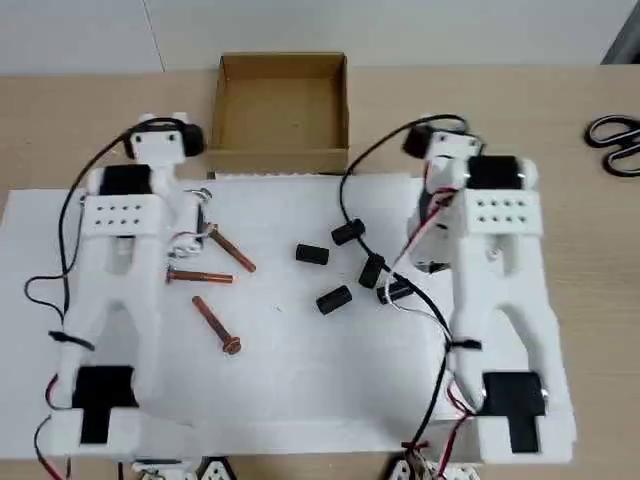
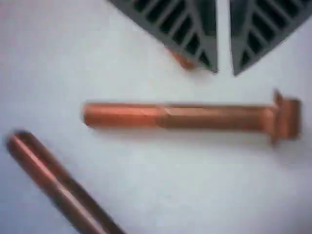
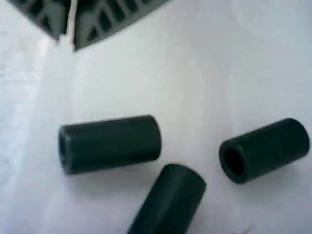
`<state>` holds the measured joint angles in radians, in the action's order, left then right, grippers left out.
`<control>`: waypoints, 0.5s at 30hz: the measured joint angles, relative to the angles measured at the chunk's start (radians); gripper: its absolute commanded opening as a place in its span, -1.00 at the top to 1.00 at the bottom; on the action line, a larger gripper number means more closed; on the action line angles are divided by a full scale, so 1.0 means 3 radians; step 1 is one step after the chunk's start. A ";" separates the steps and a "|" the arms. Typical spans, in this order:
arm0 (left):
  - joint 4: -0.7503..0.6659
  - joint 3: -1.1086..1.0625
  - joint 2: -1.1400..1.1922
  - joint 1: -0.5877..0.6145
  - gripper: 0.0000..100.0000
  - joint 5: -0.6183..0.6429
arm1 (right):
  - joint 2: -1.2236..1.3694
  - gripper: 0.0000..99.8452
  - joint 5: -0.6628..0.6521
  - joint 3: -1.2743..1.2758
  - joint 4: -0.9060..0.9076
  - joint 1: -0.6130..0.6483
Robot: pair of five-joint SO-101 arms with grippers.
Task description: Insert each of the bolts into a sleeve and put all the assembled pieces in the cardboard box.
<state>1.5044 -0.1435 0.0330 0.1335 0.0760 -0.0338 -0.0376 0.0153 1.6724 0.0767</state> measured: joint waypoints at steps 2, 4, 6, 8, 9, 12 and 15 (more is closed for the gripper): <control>-0.0107 0.0000 0.0133 0.0082 0.99 -0.0061 | 0.0087 0.99 -0.0020 -0.0041 0.0000 0.0107; -0.0174 0.0000 0.0256 0.0102 0.99 -0.0082 | 0.0159 0.98 -0.0026 -0.0051 0.0000 0.0266; -0.0210 0.0000 0.0399 0.0102 0.99 -0.0097 | 0.0240 0.98 -0.0015 -0.0051 -0.0041 0.0399; -0.0266 0.0000 0.0537 0.0097 0.99 -0.0102 | 0.0338 0.98 0.0102 -0.0051 -0.0148 0.0522; -0.0292 0.0000 0.0609 0.0082 0.99 -0.0102 | 0.0389 0.98 0.0143 -0.0051 -0.0215 0.0583; -0.0409 0.0005 0.0793 0.0026 0.99 -0.0107 | 0.0542 0.92 0.0199 -0.0051 -0.0465 0.0736; -0.0547 0.0005 0.0926 0.0026 0.99 -0.0118 | 0.0706 0.79 0.0215 -0.0051 -0.0711 0.0793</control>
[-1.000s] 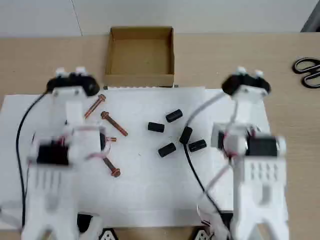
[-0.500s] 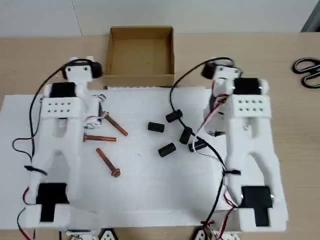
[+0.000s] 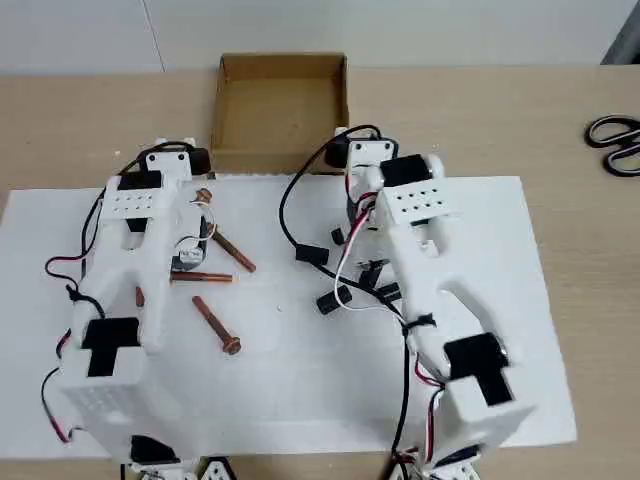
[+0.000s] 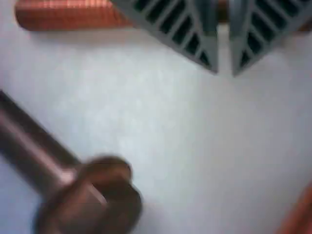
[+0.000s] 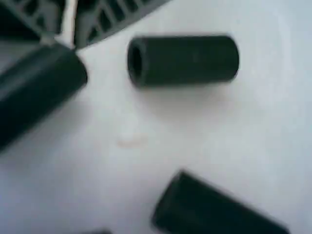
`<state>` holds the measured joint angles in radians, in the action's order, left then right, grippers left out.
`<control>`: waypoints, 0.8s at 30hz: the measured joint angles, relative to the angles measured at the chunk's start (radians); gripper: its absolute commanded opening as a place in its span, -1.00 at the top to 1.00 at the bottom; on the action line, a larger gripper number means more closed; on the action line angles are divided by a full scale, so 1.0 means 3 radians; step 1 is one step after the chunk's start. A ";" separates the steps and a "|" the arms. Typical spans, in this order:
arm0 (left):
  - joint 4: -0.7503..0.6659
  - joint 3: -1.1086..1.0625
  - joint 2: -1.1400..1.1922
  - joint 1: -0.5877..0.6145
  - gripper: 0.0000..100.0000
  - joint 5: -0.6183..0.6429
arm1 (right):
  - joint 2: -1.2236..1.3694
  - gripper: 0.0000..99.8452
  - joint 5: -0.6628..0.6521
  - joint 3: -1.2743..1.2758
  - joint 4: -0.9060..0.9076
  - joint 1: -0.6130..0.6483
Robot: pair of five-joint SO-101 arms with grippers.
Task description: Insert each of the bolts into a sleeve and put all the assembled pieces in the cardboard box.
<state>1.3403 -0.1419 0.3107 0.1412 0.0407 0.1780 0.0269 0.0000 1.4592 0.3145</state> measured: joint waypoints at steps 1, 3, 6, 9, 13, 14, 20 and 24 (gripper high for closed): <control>-0.0036 0.0000 0.0031 0.0000 0.99 0.0015 | 0.0051 0.74 0.0010 0.0000 -0.0072 0.0010; -0.0092 0.0000 0.0082 0.0000 0.99 0.0015 | 0.0133 0.67 0.0020 0.0000 -0.0164 0.0020; -0.0097 0.0000 0.0097 0.0000 0.99 0.0015 | 0.0215 0.57 0.0077 0.0000 -0.0189 0.0020; -0.0107 0.0000 0.0097 0.0000 0.99 0.0015 | 0.0230 0.50 0.0363 0.0000 -0.0189 0.0087; -0.0107 0.0000 0.0097 0.0000 0.99 0.0015 | 0.0256 0.49 0.0680 -0.0010 -0.0189 0.0225; -0.0107 0.0000 0.0097 0.0000 0.99 0.0015 | 0.0256 0.49 0.0726 -0.0010 -0.0189 0.0251; -0.0118 0.0000 0.0097 0.0000 0.99 0.0015 | 0.0256 0.49 0.0926 -0.0020 -0.0189 0.0281; -0.0123 0.0000 0.0097 0.0000 0.99 0.0015 | 0.0256 0.49 0.0946 -0.0020 -0.0189 0.0286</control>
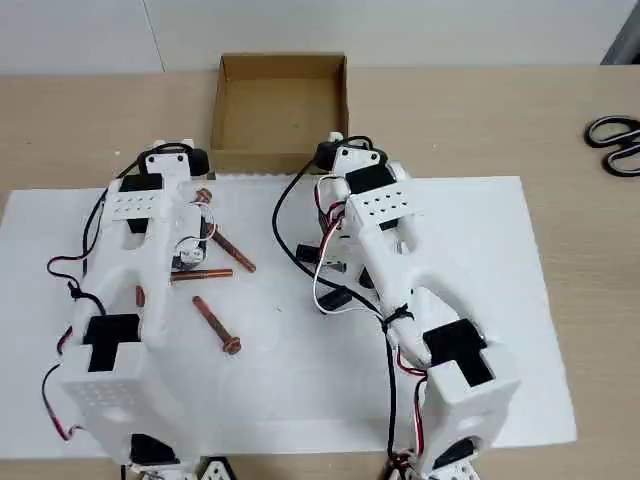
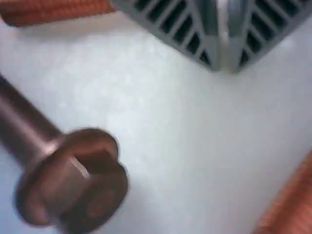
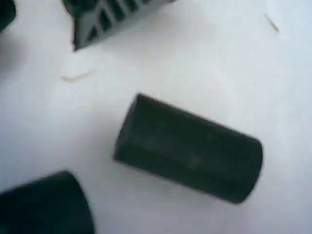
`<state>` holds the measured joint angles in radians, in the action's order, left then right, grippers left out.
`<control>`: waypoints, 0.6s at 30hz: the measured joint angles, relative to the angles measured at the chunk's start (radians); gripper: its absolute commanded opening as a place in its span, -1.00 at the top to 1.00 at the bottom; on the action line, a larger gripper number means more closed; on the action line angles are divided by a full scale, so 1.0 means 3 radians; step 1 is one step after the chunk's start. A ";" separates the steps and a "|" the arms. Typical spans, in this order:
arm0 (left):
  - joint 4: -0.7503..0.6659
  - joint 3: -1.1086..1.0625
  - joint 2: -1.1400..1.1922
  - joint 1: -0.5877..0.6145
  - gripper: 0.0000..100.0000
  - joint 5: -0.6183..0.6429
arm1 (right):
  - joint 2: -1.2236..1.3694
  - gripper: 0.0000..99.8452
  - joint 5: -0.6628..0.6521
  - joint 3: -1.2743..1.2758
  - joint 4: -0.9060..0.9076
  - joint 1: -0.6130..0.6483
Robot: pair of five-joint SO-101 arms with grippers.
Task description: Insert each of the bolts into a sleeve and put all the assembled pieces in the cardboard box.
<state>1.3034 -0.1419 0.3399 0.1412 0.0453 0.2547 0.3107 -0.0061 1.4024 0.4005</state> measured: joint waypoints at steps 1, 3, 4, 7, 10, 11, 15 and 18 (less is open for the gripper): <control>0.0000 0.0000 0.0000 0.0000 0.99 0.0000 | 0.0000 0.49 0.0000 0.0000 0.0000 0.0000; 0.0000 0.0000 0.0000 0.0000 0.99 0.0000 | 0.0015 0.49 0.0000 0.0000 0.0000 0.0000; -0.0005 0.0000 0.0000 0.0000 0.99 0.0000 | 0.0041 0.49 0.0000 0.0000 0.0000 0.0000; -0.0005 0.0000 0.0000 0.0000 0.99 0.0000 | 0.0205 0.49 0.0000 0.0000 0.0000 0.0000; -0.0005 0.0000 0.0000 0.0000 0.99 0.0000 | 0.0332 0.49 0.0000 0.0000 0.0000 0.0000; -0.0005 0.0000 0.0000 0.0000 0.99 0.0000 | 0.0353 0.49 0.0000 0.0000 0.0000 0.0000; -0.0010 0.0000 0.0000 0.0000 0.99 0.0000 | 0.0384 0.49 0.0000 -0.0015 -0.0026 -0.0005; -0.0010 0.0000 0.0000 0.0000 0.99 0.0000 | 0.0384 0.49 0.0000 -0.0015 -0.0036 -0.0051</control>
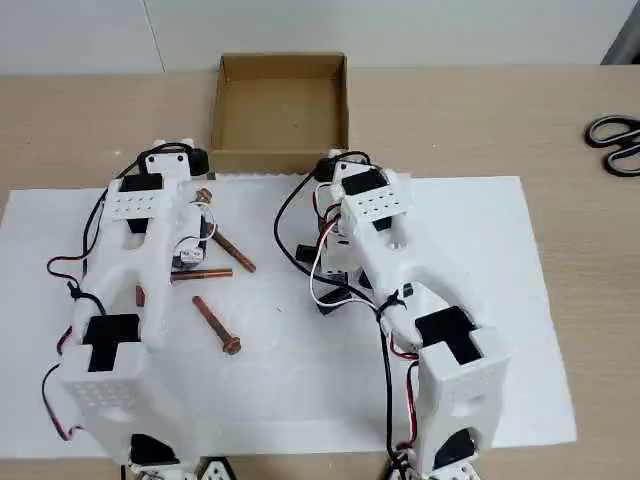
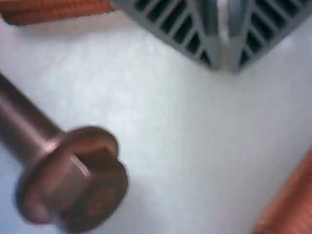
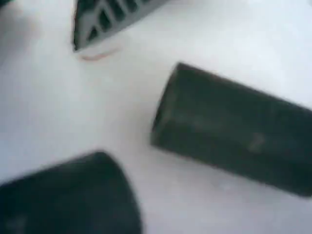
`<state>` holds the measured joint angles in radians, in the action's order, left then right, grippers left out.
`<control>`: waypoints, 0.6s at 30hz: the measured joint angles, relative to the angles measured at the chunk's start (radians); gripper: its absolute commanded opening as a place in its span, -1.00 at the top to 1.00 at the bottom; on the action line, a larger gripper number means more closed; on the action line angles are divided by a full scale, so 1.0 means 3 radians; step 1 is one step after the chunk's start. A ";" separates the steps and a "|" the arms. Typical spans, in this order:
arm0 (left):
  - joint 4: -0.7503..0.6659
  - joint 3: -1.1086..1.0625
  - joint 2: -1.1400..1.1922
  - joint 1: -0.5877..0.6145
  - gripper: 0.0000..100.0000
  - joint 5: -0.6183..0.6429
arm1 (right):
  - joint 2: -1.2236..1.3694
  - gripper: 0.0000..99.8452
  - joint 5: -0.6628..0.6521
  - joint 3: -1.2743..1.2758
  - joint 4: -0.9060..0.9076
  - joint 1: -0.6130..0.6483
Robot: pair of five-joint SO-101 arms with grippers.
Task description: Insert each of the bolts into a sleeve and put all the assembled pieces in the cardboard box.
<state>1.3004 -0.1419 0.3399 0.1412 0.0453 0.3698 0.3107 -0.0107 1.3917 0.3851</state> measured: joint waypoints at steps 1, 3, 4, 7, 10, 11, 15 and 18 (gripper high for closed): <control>0.0000 0.0000 0.0000 0.0000 0.99 0.0000 | 0.0000 0.49 0.0000 0.0000 0.0000 -0.0015; 0.0000 0.0000 0.0000 0.0000 0.99 0.0000 | 0.0000 0.49 0.0000 0.0000 0.0000 -0.0046; 0.0000 0.0000 0.0000 0.0000 0.99 0.0000 | 0.0000 0.49 0.0000 0.0000 0.0000 -0.0061; 0.0000 0.0000 0.0000 0.0000 0.99 0.0000 | 0.0000 0.49 0.0010 -0.0005 0.0000 -0.0072; 0.0000 0.0000 0.0000 -0.0010 0.99 0.0000 | 0.0000 0.54 0.0010 -0.0005 0.0000 -0.0077; 0.0000 0.0000 0.0000 -0.0026 0.99 0.0000 | 0.0000 0.58 0.0010 -0.0005 0.0000 -0.0077; 0.0000 0.0000 0.0005 -0.0051 0.99 0.0005 | 0.0000 0.69 0.0000 -0.0005 0.0000 -0.0102; 0.0000 0.0000 0.0005 -0.0051 0.99 0.0005 | 0.0000 0.70 0.0005 0.0000 0.0000 -0.0189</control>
<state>1.3004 -0.1419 0.3414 0.1258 0.0468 0.3698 0.3122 -0.0107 1.3917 0.3284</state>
